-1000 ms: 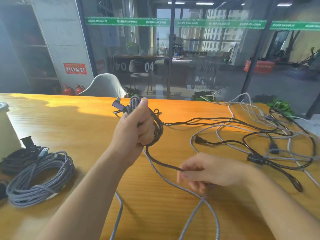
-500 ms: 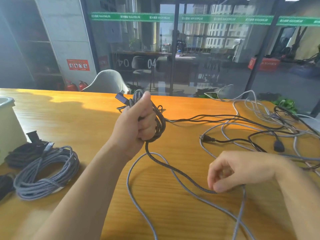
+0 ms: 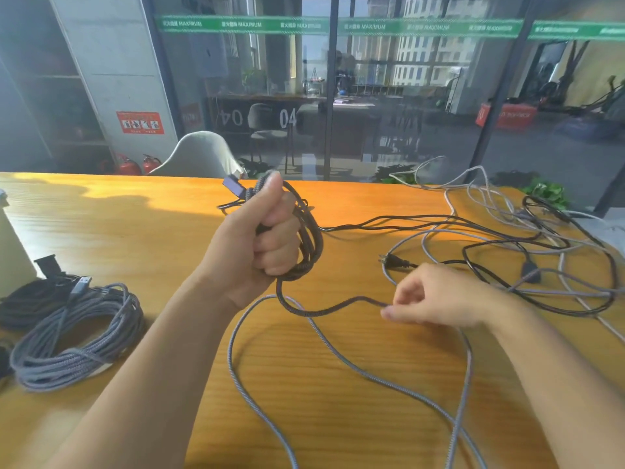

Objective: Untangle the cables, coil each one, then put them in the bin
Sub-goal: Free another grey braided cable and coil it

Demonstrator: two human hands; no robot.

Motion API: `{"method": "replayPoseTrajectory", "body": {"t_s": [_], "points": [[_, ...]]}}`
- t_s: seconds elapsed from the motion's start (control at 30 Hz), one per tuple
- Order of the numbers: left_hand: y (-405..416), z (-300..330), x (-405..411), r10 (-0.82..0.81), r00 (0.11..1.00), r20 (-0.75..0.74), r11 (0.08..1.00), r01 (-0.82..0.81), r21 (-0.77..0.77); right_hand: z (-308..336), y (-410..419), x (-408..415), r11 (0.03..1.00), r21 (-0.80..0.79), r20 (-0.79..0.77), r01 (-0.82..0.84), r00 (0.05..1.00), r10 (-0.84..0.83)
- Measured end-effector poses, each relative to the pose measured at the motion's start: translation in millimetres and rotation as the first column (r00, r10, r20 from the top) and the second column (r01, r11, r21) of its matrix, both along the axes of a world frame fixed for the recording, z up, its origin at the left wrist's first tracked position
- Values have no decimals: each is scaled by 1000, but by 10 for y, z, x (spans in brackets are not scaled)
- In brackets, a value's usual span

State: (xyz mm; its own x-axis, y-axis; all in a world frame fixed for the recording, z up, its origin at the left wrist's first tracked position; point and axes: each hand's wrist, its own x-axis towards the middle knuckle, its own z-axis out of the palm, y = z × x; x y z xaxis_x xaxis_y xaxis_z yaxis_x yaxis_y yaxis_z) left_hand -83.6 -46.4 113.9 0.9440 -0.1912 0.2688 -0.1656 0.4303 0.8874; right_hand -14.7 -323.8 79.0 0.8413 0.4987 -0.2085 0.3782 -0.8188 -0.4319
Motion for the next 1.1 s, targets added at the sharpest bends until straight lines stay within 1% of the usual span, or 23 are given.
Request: {"method": "replayPoseTrajectory", "body": {"t_s": [0.07,0.17,0.27,0.33,0.43,0.6,0.73,0.83,0.9,0.97,1.03,1.1], "points": [[-117,-36,0,-170,985,-43,985,171,34,-49,43,48,991,90,3,103,995,-104],[-349,-145,-2,-370,921,-121,906,386,172,-90,71,123,951,227,-11,209,977,-212],[-515,-274,11,-444,872,-207,802,490,342,-94,61,158,913,308,-44,268,962,-268],[-579,-312,16,-456,856,-242,751,517,412,-83,27,191,884,376,-38,278,958,-284],[-634,-305,15,-383,882,-275,738,471,483,-32,-15,230,845,460,24,274,947,-321],[-671,-260,43,-282,925,-254,717,379,585,140,-93,149,791,551,185,267,885,-427],[-747,-285,18,-238,937,-255,650,349,675,200,-20,4,799,573,336,185,836,-434],[-786,-339,25,-140,962,-235,645,268,716,209,45,-60,797,589,396,130,813,-426],[-788,-409,57,-48,981,-189,632,176,754,223,72,-97,814,570,419,110,813,-404],[-786,-485,102,21,988,-150,635,103,765,230,85,-130,823,562,410,87,834,-368],[-770,-519,143,62,990,-129,683,52,729,237,107,-174,827,560,373,49,877,-305],[-711,-497,161,92,987,-133,746,20,666,258,145,-232,831,556,307,-1,930,-204]]}}
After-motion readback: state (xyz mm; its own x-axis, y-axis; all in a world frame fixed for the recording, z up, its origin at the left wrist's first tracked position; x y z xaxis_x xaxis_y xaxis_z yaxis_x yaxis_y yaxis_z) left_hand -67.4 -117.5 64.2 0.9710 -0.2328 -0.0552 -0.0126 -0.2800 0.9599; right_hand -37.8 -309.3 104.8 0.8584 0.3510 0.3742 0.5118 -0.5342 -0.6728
